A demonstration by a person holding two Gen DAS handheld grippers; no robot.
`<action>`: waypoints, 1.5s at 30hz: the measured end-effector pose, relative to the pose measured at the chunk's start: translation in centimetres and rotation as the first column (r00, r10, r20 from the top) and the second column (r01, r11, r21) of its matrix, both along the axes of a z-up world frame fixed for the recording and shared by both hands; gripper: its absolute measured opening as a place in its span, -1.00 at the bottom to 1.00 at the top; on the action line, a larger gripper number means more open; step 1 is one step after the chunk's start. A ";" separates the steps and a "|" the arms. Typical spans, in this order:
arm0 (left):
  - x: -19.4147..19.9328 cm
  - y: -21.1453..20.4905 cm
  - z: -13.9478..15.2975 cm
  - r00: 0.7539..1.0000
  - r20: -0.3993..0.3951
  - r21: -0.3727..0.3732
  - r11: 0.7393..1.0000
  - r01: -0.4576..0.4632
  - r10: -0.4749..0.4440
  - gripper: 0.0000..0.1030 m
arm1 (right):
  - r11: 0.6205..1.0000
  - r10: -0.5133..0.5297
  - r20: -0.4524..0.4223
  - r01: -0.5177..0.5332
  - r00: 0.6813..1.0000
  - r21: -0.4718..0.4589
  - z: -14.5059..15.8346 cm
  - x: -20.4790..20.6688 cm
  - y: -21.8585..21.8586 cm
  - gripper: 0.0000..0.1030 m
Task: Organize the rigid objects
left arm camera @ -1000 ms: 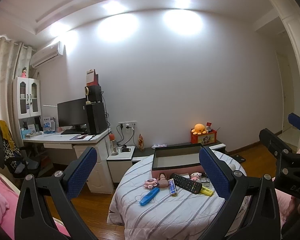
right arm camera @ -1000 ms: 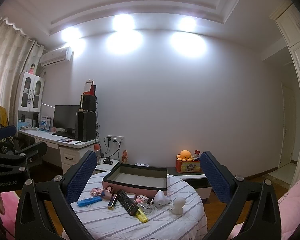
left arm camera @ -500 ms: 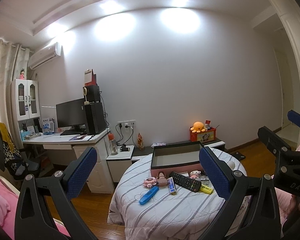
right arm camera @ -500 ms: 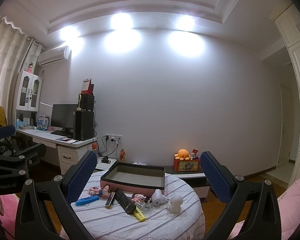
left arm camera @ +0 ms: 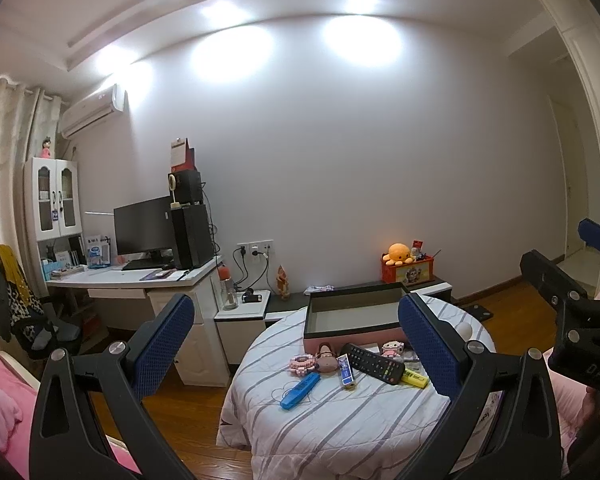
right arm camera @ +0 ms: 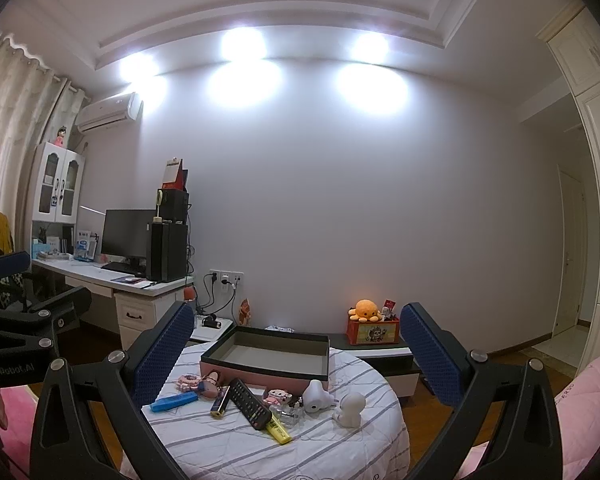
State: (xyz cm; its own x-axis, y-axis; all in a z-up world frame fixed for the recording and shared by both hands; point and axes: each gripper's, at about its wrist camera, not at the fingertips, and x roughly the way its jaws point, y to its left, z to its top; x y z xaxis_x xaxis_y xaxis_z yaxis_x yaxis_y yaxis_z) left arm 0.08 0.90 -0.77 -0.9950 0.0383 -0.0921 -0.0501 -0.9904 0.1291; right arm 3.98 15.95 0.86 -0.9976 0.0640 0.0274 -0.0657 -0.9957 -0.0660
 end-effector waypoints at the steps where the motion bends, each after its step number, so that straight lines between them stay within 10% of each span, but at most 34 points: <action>1: 0.0 0.0 0.0 1.000 0.001 -0.001 1.000 -0.001 0.001 1.00 | 1.000 -0.001 0.000 0.001 1.000 0.001 0.0 0.1 0.0 1.00; 14: -0.5 0.0 -0.2 1.000 0.021 -0.005 1.000 0.000 0.000 1.00 | 1.000 -0.002 -0.004 0.002 1.000 -0.001 0.0 -0.1 0.1 1.00; 26: -6.4 -0.7 -4.9 0.979 0.203 0.008 1.000 0.005 -0.006 1.00 | 1.000 -0.025 0.107 0.027 0.994 -0.016 -3.1 -4.0 1.7 1.00; 45: -22.3 -1.1 -19.4 0.794 0.604 -0.061 0.997 -0.039 0.068 1.00 | 0.993 -0.067 0.494 0.107 0.867 -0.053 -16.4 -18.2 7.0 1.00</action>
